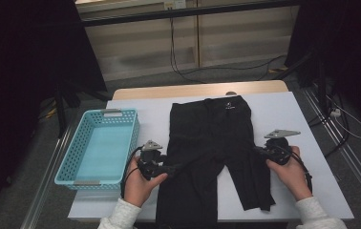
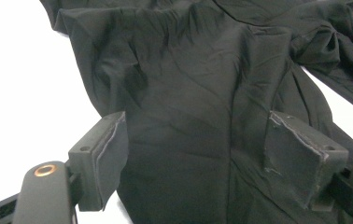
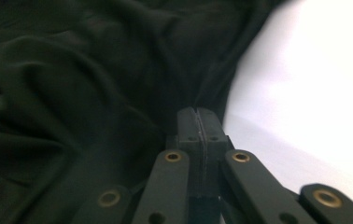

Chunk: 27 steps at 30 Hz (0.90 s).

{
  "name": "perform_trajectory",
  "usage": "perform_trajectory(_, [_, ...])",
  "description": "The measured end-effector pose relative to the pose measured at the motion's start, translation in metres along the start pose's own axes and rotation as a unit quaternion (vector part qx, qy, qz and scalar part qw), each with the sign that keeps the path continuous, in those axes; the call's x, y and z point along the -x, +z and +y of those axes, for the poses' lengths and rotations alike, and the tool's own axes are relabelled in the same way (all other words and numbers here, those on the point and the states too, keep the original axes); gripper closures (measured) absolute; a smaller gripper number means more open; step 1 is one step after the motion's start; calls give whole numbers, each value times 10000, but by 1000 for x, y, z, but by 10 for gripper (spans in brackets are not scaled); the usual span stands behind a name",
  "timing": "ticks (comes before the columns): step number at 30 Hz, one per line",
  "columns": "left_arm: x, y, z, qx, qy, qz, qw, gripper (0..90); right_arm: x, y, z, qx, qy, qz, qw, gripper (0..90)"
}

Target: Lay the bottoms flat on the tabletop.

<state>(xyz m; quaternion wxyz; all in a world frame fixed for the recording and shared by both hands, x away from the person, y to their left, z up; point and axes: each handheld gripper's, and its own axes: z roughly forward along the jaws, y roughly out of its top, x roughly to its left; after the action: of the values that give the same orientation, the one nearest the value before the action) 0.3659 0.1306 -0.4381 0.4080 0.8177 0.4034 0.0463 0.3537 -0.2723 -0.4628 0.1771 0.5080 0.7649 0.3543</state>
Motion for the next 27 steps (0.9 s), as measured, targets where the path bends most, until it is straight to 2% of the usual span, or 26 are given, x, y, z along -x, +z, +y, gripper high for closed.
perform_trajectory(1, [-1,0,0,-5,-6,14,10000,225,-5,2,1,18,-58,111,9999,898])
perform_trajectory(2, [-2,-1,0,-16,29,10,10000,225,-9,4,2,-16,-152,124,9998,893])
perform_trajectory(3, [-1,-1,0,30,-30,10,10000,225,-12,4,3,-39,-254,65,9996,879])
perform_trajectory(5, [-3,-3,1,37,-9,26,10000,225,-16,6,5,1,-363,159,9992,816])
perform_trajectory(7, [-3,-3,0,53,-32,39,10000,225,-17,7,5,-26,-342,215,9992,796])
perform_trajectory(8, [-2,-3,0,51,-35,34,10000,225,-17,7,6,-25,-333,143,9993,793])
perform_trajectory(10, [-2,-4,0,28,-19,9,10000,225,-14,4,9,84,-180,220,9996,770])
perform_trajectory(11, [-2,-5,0,35,11,22,10000,225,-12,1,11,169,-135,185,9996,737])
perform_trajectory(14, [-2,-6,0,77,-14,24,10000,225,-3,-5,19,431,62,-39,9990,659])
perform_trajectory(16, [-2,-7,0,84,-34,28,10000,225,6,-3,25,478,157,-231,9985,643])
perform_trajectory(17, [-3,-8,0,70,-27,26,10000,225,12,-1,27,489,297,-318,9979,619])
perform_trajectory(19, [-4,-8,-1,86,-60,48,9999,225,25,4,30,483,559,-444,9963,628])
perform_trajectory(21, [-5,-10,-3,100,-86,54,9999,225,37,7,32,536,837,-679,9927,639])
perform_trajectory(23, [-7,-13,-4,107,-100,75,9999,225,48,9,32,476,925,-868,9908,634])
perform_trajectory(24, [-7,-14,-5,122,-107,85,9998,225,52,11,32,363,862,-1059,9900,637])
perform_trajectory(25, [-8,-15,-5,142,-138,98,9998,225,54,15,30,169,645,-1248,9899,635])
perform_trajectory(26, [-9,-17,-6,135,-122,118,9998,225,56,19,28,5,587,-1325,9894,639])
perform_trajectory(27, [-9,-18,-7,149,-145,121,9997,225,54,22,25,-6,556,-1333,9895,658])
